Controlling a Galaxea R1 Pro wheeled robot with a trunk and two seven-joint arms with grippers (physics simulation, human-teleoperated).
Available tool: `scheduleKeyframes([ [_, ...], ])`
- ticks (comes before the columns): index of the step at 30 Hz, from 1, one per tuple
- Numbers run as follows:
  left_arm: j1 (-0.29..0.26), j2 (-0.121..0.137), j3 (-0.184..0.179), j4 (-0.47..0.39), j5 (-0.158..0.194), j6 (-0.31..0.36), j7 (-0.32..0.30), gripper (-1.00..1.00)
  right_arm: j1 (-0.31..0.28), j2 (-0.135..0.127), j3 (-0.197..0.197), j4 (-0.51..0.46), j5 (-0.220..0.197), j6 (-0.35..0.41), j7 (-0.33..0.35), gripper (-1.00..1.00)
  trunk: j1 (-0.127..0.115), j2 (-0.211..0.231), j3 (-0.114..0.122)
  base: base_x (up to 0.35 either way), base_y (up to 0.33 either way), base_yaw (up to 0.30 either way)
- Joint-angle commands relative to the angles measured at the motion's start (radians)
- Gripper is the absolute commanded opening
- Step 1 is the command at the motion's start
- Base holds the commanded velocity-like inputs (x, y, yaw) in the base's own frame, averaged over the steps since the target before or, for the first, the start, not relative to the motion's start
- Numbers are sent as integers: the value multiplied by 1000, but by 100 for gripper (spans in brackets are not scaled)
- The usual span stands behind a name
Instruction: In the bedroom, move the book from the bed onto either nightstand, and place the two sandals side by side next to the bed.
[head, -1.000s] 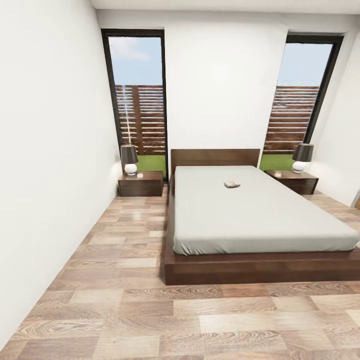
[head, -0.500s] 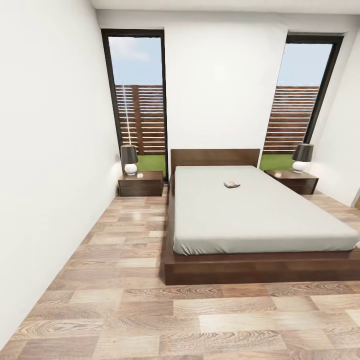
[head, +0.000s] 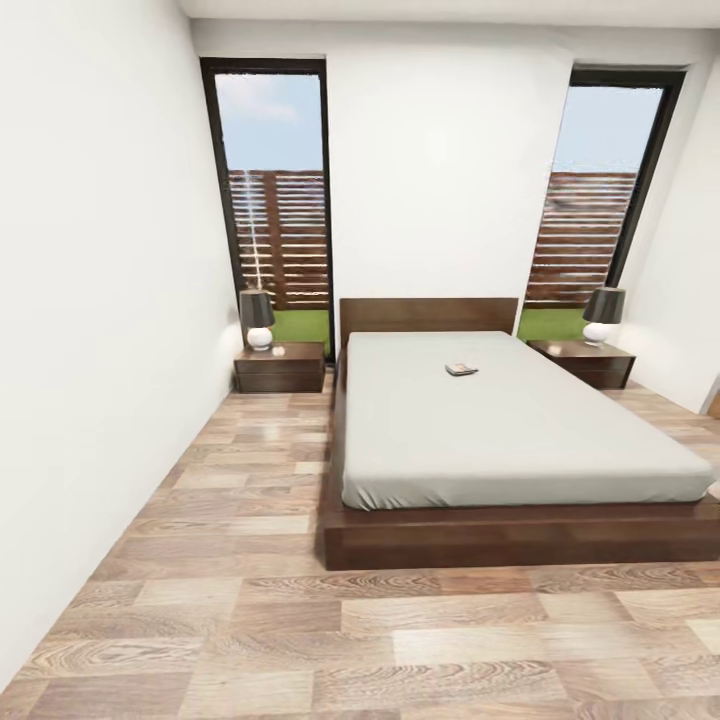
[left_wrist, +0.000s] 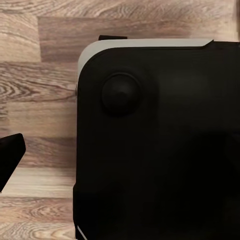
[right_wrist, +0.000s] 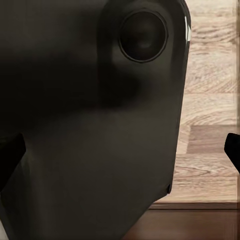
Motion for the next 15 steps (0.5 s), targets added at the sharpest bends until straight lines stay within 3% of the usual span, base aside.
scheduleKeyframes([
  [1,0,0,0,0,6,-2,-1,100,0,0,0,0,1,0,0,100,0,0,0,0,-151,0],
  [15,0,0,0,0,6,-3,-1,100,0,0,0,0,1,0,0,100,0,0,0,24,-150,0],
])
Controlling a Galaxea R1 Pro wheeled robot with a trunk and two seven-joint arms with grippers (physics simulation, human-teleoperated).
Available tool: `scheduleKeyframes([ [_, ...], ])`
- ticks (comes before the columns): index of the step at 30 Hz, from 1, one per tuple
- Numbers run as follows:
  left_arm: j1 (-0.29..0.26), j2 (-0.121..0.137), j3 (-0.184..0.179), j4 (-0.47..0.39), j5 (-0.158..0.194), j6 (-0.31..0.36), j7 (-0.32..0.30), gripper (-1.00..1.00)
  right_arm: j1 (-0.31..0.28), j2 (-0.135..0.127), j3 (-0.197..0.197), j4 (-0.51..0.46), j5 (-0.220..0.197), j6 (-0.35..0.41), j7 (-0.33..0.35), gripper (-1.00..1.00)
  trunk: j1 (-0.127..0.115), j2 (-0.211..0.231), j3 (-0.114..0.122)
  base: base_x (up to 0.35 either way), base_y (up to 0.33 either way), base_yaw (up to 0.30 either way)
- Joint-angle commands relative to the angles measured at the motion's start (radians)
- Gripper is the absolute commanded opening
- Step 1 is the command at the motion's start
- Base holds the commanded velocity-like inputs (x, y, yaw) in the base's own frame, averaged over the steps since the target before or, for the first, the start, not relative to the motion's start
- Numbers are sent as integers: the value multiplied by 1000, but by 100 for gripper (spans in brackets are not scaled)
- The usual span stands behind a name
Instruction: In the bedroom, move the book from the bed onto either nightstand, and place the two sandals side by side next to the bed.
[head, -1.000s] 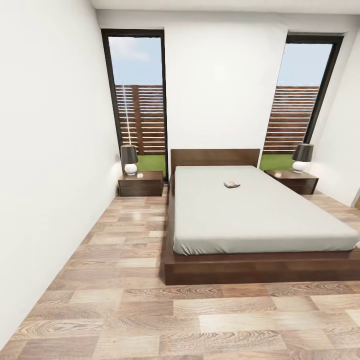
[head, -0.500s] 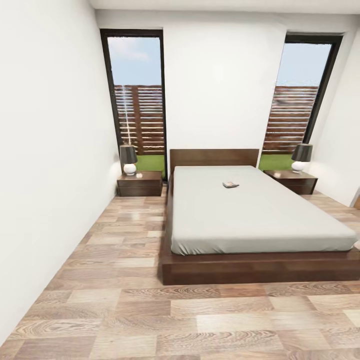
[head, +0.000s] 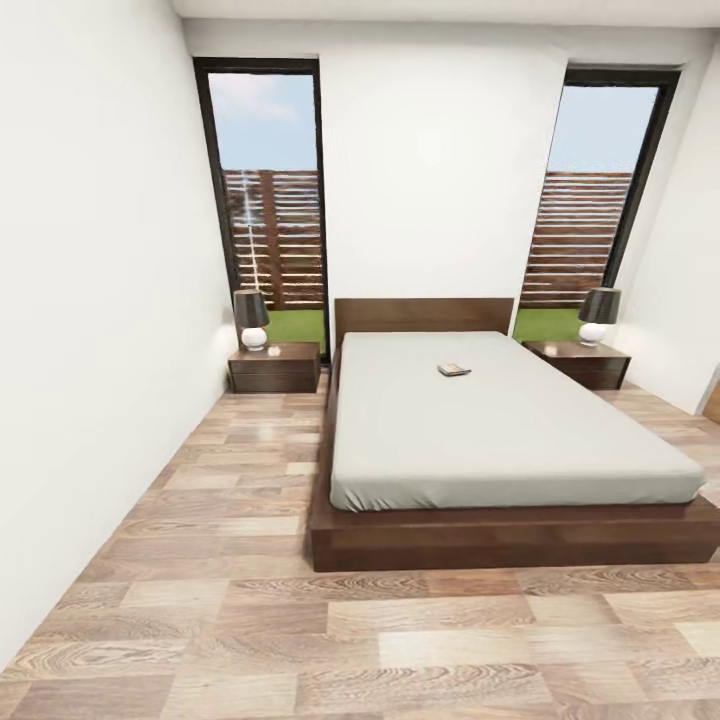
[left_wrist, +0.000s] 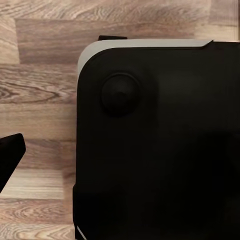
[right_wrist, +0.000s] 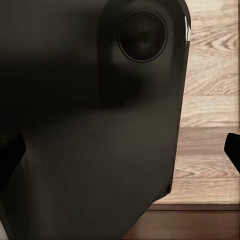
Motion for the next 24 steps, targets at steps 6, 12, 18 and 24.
scheduleKeyframes([
  [6,0,0,0,0,6,-3,-1,100,0,0,0,0,1,0,0,100,0,0,0,10,-44,0],
  [12,0,0,0,0,7,-3,-1,100,0,0,1,0,1,1,1,100,0,0,0,4,-18,0],
  [18,0,0,0,0,7,-3,-1,100,0,0,3,1,3,1,2,100,0,0,0,2,-7,0],
  [24,0,0,0,0,6,-3,0,100,0,0,20,3,3,1,3,100,0,0,0,1,-3,0],
])
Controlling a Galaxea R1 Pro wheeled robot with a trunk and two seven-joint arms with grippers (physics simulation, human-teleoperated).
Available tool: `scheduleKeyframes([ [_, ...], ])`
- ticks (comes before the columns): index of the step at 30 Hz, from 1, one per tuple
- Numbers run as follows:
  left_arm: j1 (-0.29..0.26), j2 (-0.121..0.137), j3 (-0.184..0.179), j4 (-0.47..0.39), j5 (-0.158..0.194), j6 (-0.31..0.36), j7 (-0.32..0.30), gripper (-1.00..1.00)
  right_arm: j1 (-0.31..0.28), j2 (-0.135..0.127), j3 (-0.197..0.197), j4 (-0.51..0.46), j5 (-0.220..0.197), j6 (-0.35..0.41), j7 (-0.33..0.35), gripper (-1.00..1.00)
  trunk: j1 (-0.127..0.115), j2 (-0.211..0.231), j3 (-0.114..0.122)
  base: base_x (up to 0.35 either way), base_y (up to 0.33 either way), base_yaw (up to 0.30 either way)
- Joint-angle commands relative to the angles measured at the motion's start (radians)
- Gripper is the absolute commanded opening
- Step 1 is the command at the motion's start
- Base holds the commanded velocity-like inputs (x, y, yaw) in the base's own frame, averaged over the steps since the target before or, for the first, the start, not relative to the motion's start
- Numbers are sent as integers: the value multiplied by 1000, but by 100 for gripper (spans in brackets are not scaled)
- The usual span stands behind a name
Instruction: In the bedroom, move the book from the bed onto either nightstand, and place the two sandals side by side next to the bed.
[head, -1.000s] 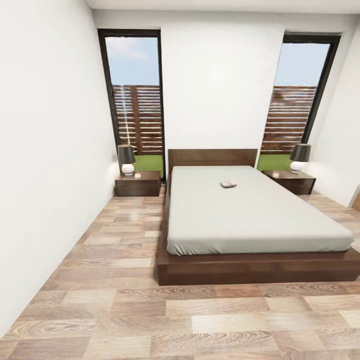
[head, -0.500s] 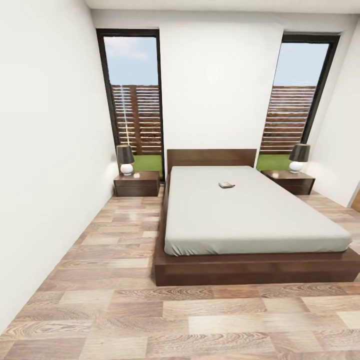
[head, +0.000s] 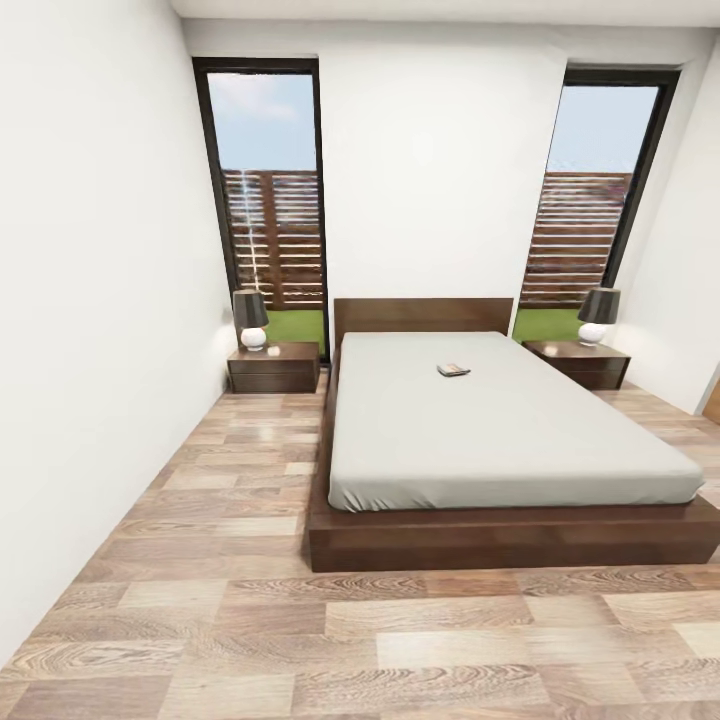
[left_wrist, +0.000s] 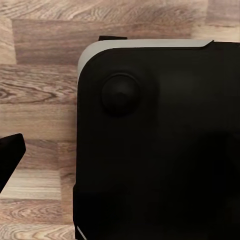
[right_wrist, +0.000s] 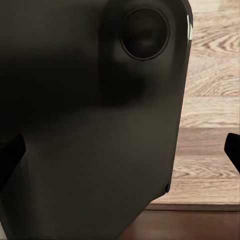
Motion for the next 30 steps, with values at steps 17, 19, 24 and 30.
scheduleKeyframes([
  [17,45,28,2,27,7,-24,-6,100,53,-22,-7,33,4,-20,9,100,0,0,0,0,0,0],
  [19,45,28,2,27,7,-24,-6,100,53,-22,-7,33,4,-20,9,100,0,0,0,0,0,0],
  [24,45,28,2,27,7,-24,-6,100,53,-22,-7,33,4,-20,9,100,0,0,0,0,0,0],
  [30,45,28,2,27,7,-24,-6,100,53,-22,-7,33,4,-20,9,100,0,0,0,0,0,0],
])
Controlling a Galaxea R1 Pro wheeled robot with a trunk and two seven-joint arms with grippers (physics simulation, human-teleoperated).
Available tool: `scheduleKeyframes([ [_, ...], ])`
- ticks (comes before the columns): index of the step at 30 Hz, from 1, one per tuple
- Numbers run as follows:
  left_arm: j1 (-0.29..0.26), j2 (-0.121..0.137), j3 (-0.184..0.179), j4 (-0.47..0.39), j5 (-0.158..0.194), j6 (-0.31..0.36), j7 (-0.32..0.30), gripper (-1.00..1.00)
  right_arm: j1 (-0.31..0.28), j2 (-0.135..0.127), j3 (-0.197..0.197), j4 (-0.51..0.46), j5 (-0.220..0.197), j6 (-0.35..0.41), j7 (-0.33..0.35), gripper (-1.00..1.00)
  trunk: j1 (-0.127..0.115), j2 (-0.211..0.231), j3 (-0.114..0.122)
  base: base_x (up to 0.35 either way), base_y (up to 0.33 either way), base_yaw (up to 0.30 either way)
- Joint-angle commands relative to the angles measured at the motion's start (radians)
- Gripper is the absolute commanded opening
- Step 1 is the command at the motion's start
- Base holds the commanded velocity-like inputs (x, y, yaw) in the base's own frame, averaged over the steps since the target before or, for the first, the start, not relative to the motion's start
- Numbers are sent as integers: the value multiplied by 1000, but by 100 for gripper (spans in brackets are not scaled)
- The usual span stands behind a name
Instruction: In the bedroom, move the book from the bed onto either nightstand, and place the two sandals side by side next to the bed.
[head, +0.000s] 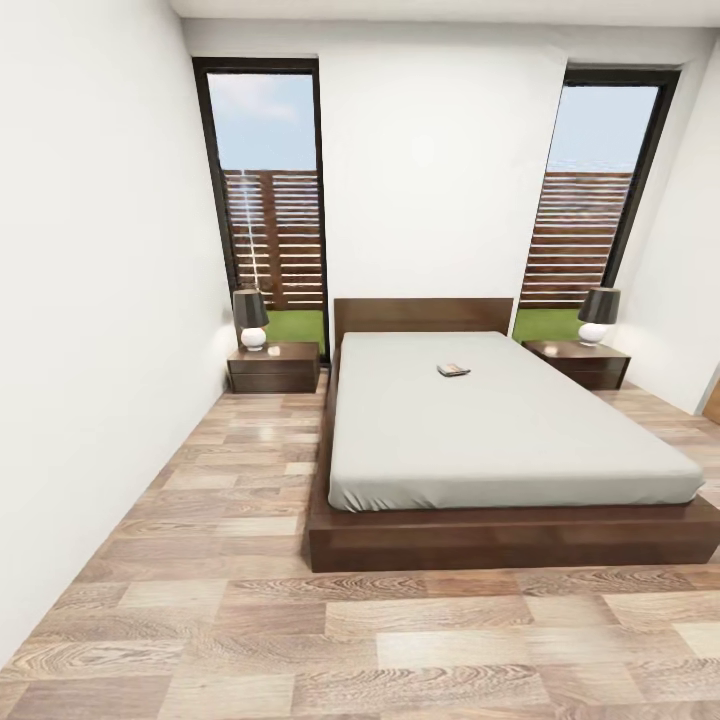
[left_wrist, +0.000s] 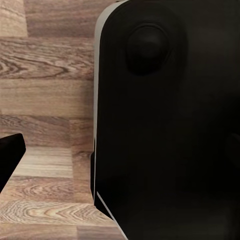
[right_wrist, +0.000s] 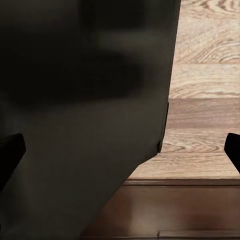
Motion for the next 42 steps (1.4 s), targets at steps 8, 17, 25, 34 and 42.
scheduleKeyframes([
  [8,-1,0,0,2,6,-5,-2,100,0,0,1,1,1,-2,1,100,0,0,0,0,0,0],
  [17,-5,-1,-1,-2,6,-4,-1,100,-7,-1,1,-4,-1,5,2,100,0,0,0,0,0,0],
  [25,-14,-4,0,-17,13,0,1,100,-21,-4,-5,-29,-8,28,2,100,0,0,0,0,0,0],
  [34,-17,-2,0,-21,17,1,2,100,-24,-5,-5,-34,-10,33,2,100,0,0,0,0,0,0],
  [42,-17,-2,0,-23,18,1,2,100,-25,-6,-8,-34,-13,34,1,100,0,0,0,0,0,0],
])
